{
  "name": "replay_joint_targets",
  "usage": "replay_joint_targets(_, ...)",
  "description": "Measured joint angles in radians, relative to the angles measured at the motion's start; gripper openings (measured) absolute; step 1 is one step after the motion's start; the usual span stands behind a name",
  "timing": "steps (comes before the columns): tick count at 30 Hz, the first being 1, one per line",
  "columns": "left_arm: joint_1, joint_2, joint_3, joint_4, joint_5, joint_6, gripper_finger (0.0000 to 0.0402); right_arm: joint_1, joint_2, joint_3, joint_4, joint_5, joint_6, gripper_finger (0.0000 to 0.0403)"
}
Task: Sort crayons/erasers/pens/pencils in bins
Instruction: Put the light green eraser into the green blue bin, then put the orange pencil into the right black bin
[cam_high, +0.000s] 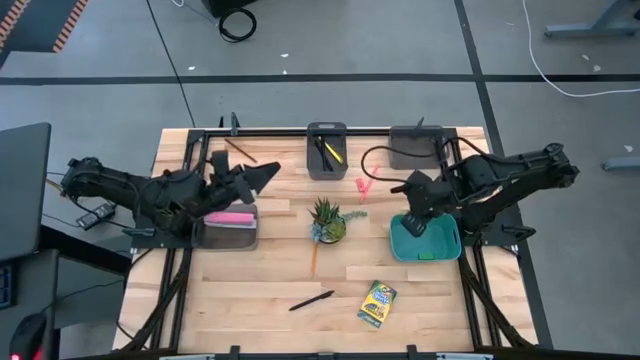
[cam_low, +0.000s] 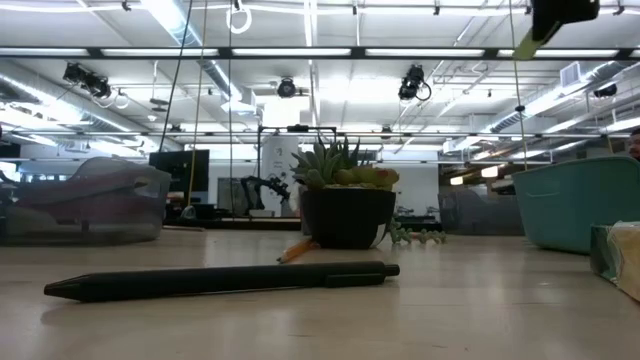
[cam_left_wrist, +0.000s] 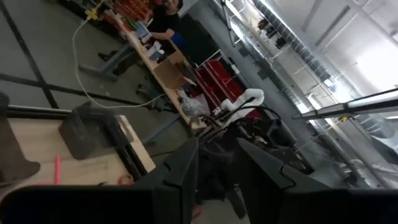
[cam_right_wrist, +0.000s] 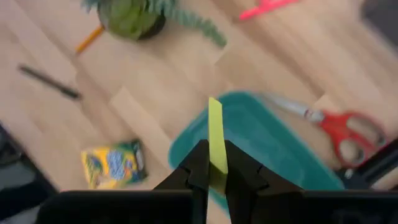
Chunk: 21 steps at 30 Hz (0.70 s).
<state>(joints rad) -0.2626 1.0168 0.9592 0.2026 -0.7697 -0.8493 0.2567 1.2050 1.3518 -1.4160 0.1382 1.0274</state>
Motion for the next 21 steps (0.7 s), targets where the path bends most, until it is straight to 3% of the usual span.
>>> replay_joint_targets(10, -0.001, -0.004, 0.0, -0.001, 0.001, -0.029, 0.0111, 0.015, 0.005, -0.002, -0.08, -0.092, -0.105, 0.0061)
replay_joint_targets(21, -0.022, -0.01, -0.001, 0.007, 0.001, -0.064, 0.0108, 0.015, 0.002, -0.002, -0.084, -0.093, -0.163, 0.0155)
